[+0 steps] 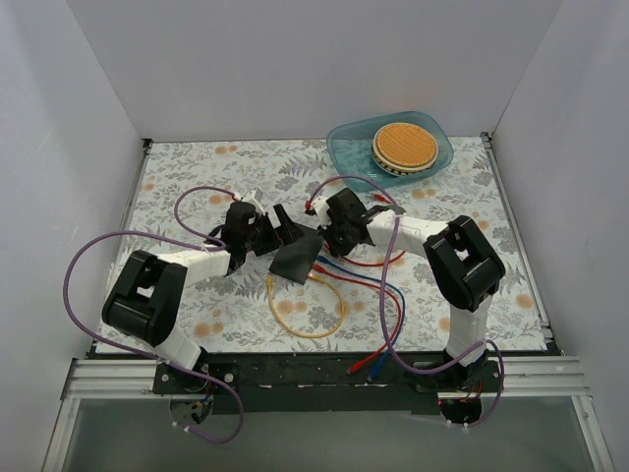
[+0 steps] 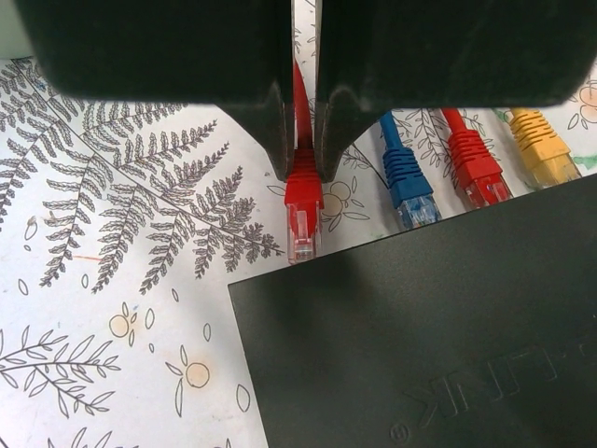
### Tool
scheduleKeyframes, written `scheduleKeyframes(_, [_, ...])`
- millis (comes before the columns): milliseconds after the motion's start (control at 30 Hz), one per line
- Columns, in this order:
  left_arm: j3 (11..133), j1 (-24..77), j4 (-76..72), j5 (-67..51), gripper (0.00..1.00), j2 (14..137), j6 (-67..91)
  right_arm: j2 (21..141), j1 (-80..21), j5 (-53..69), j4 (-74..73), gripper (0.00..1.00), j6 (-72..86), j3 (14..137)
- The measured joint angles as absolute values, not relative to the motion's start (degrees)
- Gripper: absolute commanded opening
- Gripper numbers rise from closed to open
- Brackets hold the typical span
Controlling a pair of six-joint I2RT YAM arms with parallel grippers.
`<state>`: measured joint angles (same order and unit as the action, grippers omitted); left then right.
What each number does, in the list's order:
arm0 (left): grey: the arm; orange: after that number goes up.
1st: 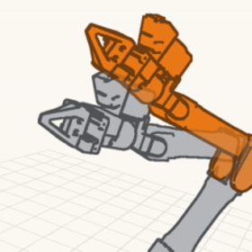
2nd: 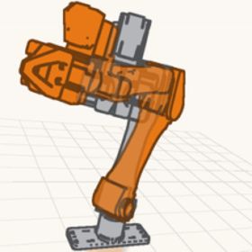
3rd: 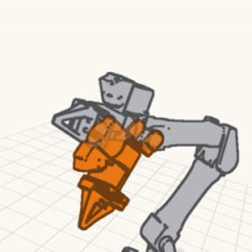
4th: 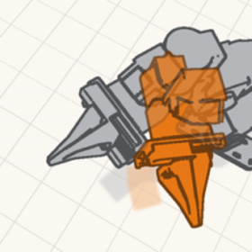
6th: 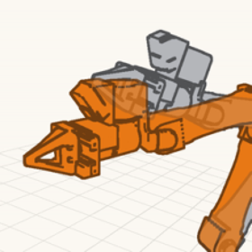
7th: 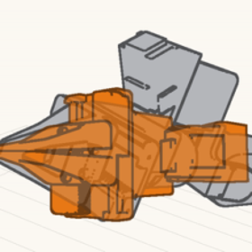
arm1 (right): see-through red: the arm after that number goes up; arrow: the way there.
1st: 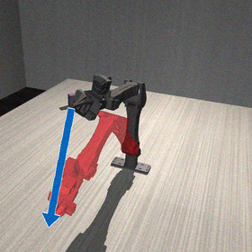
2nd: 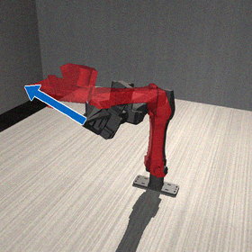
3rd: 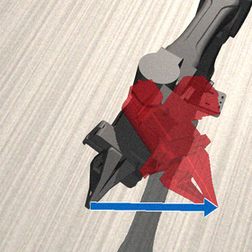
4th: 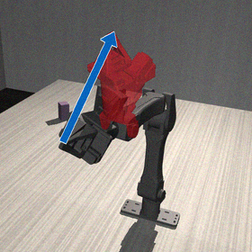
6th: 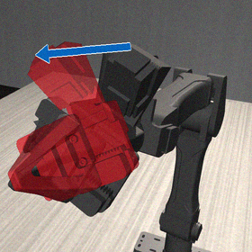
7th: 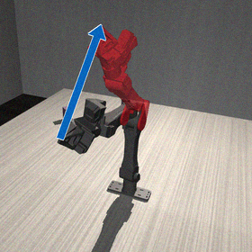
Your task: Insert the plug into the switch port
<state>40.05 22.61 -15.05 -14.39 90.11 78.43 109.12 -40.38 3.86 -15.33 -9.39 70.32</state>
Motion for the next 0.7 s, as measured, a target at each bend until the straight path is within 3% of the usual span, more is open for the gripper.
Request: scheduleKeyframes(700, [41.63,22.44,-13.74,-14.48,0.98,92.88,76.86,111.98,-43.09,-1.48,-20.95,0.01,-10.72,75.77])
